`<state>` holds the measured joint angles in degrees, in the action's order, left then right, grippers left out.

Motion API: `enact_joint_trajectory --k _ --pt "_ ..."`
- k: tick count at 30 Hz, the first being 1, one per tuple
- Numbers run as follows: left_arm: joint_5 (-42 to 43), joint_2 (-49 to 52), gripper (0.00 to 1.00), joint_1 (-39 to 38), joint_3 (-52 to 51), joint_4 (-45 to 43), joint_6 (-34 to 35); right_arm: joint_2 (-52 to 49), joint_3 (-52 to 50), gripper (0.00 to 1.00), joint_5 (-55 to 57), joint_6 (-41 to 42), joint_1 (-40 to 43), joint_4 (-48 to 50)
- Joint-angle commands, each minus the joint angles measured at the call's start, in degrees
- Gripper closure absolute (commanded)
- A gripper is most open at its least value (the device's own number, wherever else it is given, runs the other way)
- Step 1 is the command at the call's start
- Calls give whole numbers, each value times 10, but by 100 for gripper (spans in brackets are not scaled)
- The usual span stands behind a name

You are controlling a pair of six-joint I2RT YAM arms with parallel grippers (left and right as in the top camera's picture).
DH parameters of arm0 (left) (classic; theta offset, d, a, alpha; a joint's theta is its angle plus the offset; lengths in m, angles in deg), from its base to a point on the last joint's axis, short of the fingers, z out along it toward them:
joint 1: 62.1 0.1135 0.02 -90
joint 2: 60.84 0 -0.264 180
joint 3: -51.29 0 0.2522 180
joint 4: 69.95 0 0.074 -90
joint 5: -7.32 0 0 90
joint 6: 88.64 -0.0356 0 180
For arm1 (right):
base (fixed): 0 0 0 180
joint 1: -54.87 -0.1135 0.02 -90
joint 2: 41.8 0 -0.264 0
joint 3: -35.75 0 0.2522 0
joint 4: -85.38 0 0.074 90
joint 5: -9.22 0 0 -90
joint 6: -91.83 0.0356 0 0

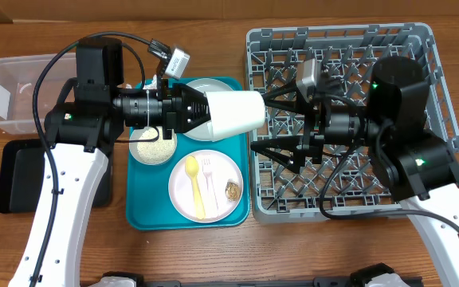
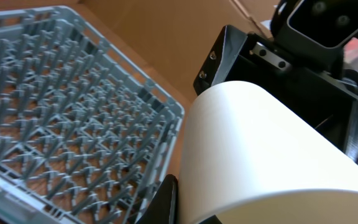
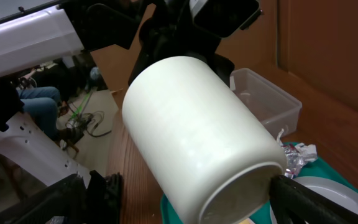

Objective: Sort waste into correct bins and load items into the dishwasher rack
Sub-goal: 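Lift the white cup with the left gripper toward the right gripper, then grasp the white cup with the right gripper from the left gripper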

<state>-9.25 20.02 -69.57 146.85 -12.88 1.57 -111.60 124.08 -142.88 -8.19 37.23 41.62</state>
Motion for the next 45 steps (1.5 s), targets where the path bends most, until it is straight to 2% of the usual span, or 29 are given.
enact_joint_trajectory --k 1,5,10,14,18,22,31,33,34,36,42,43,44,45 --pt "2 -44 96 -42 7 9 -14 -15 12 0 -24 -3 -15 16" --pt "-61 -70 96 -41 7 35 -16 -15 12 0 -22 25 14 17" --pt "-81 -83 96 -41 7 49 -20 -15 12 0 -28 44 40 15" --pt "-80 -83 96 -41 7 49 -21 -15 12 4 -70 43 47 10" --pt "-80 -83 96 -41 7 49 -29 -15 12 13 -118 43 45 9" --pt "-80 -83 96 -41 7 42 -30 -15 12 12 -168 38 45 8" --pt "-63 -82 96 -42 7 24 -30 -22 10 11 -173 36 24 10" --pt "-63 -82 96 -42 7 23 -30 -23 10 15 -172 36 15 15" --pt "-63 -82 96 -42 7 23 -30 -23 10 22 -168 36 12 17" --pt "-63 -82 96 -42 7 23 -30 -23 10 29 -158 37 12 16" --pt "-63 -82 96 -42 7 23 -30 -23 10 42 -151 37 13 17" --pt "-63 -82 94 -42 7 23 -30 -23 10 46 -150 37 13 17" --pt "-64 -82 82 -42 7 23 -30 -23 10 48 -148 37 13 17" --pt "-65 -82 53 -42 7 23 -29 -23 10 49 -141 39 13 17"
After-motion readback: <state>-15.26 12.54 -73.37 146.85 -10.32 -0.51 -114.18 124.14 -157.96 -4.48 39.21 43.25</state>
